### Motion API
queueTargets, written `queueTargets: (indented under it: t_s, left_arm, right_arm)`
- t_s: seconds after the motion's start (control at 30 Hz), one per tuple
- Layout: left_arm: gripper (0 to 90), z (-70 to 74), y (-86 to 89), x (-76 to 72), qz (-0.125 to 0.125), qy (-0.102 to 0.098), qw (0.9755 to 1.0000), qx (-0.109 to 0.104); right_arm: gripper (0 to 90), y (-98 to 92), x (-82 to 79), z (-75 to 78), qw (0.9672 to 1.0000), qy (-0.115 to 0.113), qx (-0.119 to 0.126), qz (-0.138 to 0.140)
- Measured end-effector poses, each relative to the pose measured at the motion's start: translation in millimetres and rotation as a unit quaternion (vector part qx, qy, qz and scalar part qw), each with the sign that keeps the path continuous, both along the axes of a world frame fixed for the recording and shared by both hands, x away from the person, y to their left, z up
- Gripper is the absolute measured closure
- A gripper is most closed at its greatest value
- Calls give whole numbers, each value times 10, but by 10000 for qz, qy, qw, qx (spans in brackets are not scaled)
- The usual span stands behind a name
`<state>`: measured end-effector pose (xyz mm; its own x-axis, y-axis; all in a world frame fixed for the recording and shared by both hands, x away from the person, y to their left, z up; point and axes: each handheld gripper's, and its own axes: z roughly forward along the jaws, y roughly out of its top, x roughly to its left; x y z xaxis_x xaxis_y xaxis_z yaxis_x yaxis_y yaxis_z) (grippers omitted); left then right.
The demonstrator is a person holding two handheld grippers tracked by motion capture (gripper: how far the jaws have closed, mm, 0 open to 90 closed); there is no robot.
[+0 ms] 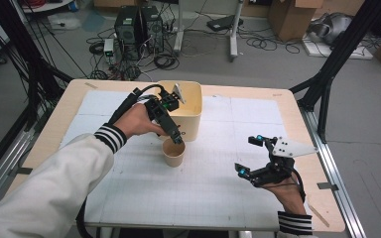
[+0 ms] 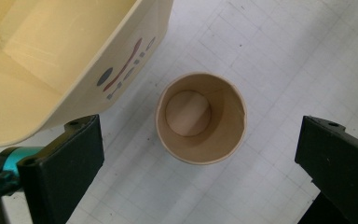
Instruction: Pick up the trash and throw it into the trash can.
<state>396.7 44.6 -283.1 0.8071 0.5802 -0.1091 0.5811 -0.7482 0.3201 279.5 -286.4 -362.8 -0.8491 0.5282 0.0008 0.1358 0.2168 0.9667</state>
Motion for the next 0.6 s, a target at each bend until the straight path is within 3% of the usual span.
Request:
queueTargets:
  t_s: [0.6]
  left_arm:
    - [17, -182, -23, -2, 29, 9, 10000, 29]
  right_arm:
    - [3, 0, -10, 4, 10000, 35, 11, -2]
